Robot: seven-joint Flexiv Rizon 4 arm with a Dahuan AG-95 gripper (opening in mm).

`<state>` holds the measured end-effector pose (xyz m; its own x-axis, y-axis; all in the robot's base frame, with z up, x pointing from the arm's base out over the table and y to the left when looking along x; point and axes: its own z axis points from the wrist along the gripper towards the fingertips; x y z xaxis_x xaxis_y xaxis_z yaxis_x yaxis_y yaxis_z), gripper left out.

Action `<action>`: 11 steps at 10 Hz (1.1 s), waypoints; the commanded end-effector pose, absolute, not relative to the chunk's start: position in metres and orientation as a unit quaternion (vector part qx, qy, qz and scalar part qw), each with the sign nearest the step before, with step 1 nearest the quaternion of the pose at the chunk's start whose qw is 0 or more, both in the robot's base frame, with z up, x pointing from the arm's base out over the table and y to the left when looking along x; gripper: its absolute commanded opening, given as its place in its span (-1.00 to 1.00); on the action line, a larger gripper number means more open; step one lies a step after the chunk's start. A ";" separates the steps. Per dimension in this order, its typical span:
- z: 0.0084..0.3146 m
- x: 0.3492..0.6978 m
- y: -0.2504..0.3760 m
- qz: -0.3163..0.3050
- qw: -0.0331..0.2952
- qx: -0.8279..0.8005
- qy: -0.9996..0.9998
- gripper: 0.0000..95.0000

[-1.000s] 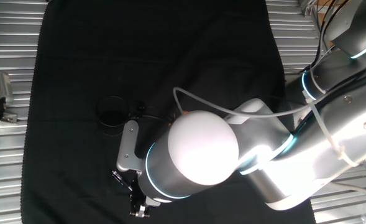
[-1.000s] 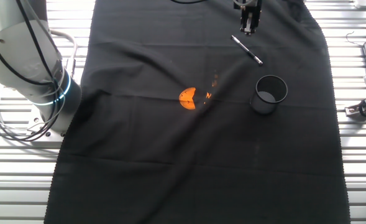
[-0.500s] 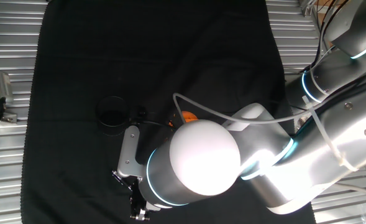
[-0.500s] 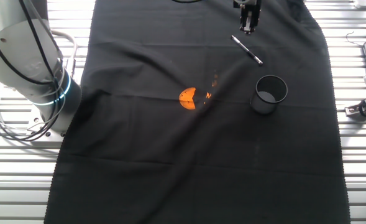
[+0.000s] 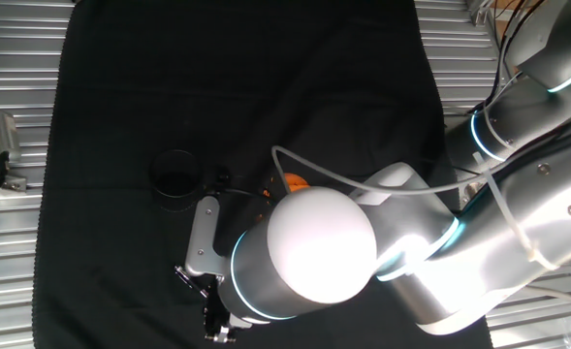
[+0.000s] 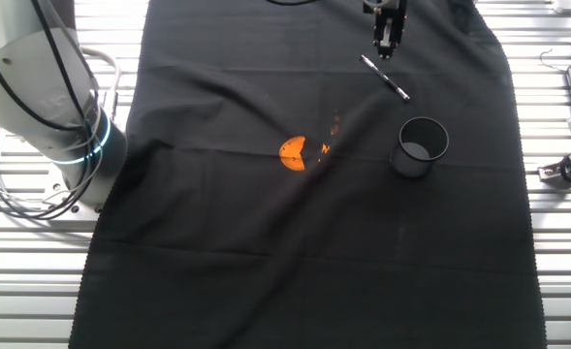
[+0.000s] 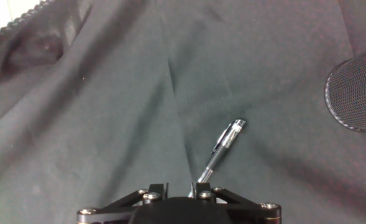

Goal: Put the pen into the pen holder

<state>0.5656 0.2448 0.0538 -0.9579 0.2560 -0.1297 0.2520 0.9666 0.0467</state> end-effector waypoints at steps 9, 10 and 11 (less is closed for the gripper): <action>0.034 0.561 0.246 0.015 0.069 0.129 0.989 -0.60; 0.031 0.560 0.246 0.015 0.069 0.129 0.989 -0.60; 0.030 0.560 0.246 0.015 0.070 0.129 0.989 -0.60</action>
